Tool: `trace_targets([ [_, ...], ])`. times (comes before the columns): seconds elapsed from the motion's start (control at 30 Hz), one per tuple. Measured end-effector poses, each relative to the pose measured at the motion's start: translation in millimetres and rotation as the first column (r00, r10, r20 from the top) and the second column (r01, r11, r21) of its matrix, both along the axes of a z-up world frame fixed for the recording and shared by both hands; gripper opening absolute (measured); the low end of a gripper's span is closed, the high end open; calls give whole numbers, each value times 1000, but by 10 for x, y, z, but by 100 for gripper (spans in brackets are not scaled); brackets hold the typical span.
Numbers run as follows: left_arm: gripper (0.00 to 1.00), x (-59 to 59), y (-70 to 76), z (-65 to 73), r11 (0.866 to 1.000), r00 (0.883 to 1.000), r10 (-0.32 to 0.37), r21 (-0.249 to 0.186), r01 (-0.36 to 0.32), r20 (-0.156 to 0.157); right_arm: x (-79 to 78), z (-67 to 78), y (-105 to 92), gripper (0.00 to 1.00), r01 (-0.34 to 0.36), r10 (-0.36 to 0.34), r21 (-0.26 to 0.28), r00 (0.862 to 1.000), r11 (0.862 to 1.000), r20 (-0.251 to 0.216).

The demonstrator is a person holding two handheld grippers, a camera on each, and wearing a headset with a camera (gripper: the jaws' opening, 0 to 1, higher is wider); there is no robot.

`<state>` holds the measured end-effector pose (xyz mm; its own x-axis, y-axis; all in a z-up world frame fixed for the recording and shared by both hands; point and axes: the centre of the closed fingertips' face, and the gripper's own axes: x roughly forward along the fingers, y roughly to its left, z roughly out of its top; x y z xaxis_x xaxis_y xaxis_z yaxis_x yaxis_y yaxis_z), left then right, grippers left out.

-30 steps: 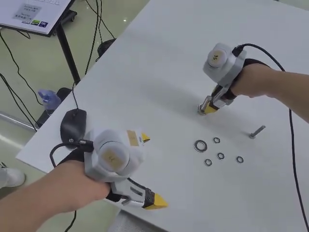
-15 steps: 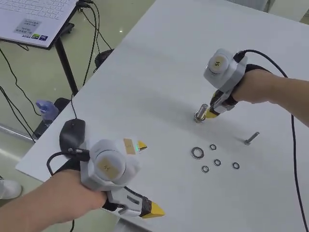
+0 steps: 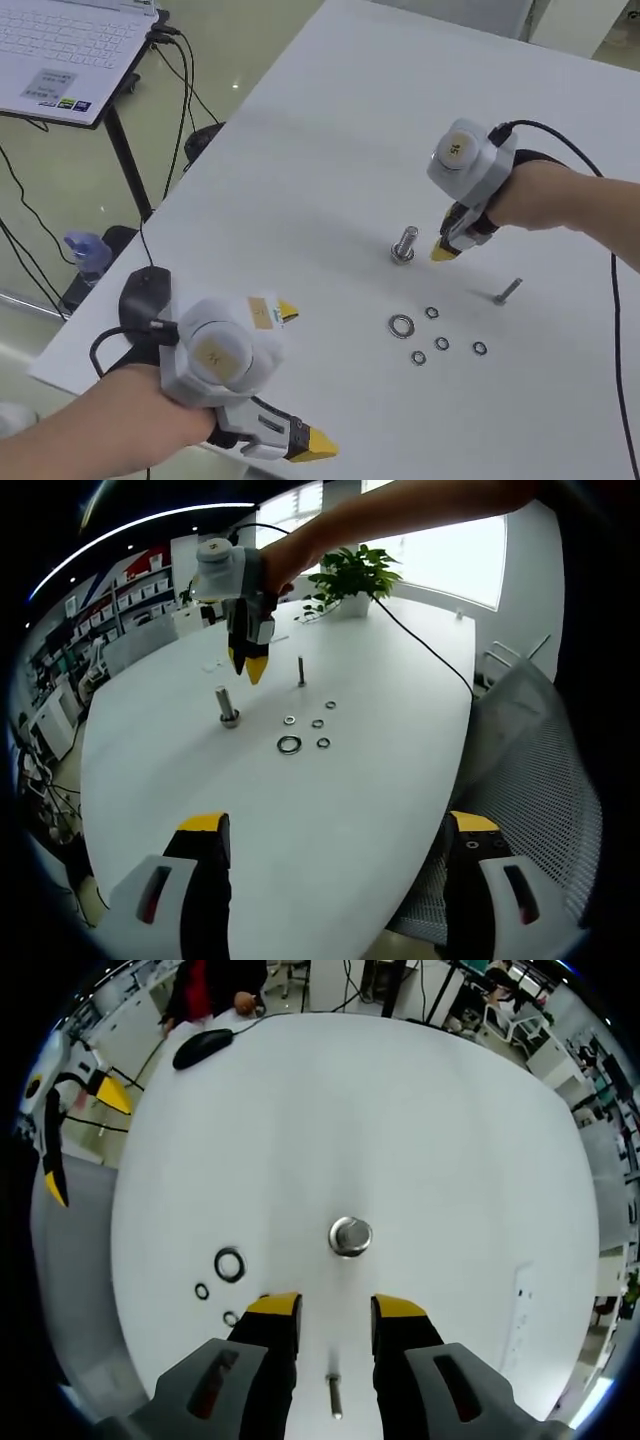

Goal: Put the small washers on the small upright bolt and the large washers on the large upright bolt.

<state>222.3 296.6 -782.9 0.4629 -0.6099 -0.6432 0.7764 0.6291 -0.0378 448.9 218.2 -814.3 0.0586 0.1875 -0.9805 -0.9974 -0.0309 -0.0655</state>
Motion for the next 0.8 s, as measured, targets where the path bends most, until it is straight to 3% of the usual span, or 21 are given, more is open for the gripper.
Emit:
trace_targets([
  [0.17,89,5,23,81,1000,1000,4,-3,-4,14,-129,37,19,29,-16,16,10,1000,1000,-5],
  [0.27,89,6,17,89,1000,1000,2,-5,-2,18,-97,51,45,29,-19,19,19,1000,1000,-7],
  [0.53,90,-31,-29,108,1000,1000,-12,-2,12,27,-544,111,53,29,-40,40,28,999,999,-22],
  [0.7,90,-52,-52,121,1000,1000,-10,-2,10,24,-607,112,47,29,-42,43,32,999,999,-31],
  [0.8,90,-63,-70,141,1000,1000,-11,-5,11,26,-732,118,46,29,-43,44,41,998,998,-37],
])
